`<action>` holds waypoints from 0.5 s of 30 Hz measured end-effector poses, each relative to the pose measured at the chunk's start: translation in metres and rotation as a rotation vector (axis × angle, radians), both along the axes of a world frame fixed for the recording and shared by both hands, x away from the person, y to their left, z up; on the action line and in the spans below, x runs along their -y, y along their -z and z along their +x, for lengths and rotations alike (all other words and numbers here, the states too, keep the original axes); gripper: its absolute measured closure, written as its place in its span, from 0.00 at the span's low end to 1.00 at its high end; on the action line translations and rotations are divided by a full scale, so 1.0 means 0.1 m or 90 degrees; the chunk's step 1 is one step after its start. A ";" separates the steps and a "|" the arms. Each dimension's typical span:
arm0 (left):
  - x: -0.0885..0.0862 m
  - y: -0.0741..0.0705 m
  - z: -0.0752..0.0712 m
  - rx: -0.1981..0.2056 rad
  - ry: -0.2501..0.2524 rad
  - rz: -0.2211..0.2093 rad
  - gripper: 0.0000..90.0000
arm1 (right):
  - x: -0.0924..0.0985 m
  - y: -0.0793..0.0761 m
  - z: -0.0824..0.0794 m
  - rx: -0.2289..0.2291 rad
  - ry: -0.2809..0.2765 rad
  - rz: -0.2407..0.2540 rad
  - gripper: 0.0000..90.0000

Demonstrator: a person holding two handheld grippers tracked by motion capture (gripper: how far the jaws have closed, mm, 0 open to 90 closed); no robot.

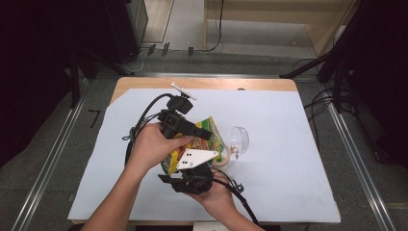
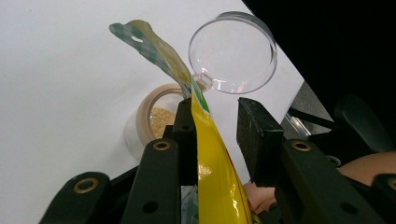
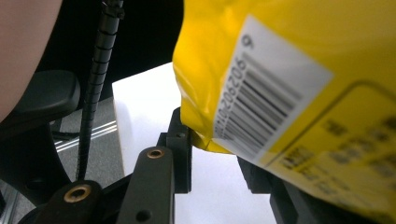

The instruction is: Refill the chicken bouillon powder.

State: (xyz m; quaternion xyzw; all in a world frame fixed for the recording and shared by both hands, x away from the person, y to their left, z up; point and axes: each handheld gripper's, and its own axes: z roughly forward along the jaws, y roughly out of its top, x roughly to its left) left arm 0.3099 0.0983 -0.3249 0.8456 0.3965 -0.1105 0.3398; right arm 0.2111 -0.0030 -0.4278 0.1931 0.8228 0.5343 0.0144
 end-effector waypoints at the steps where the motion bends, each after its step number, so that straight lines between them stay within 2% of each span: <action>1: 0.00 0.00 0.00 0.001 0.000 0.000 0.78 | 0.00 0.00 0.00 0.000 0.000 -0.001 0.78; 15: 0.02 -0.01 -0.02 0.003 0.003 0.005 0.78 | 0.00 0.01 0.00 0.005 0.001 0.002 0.78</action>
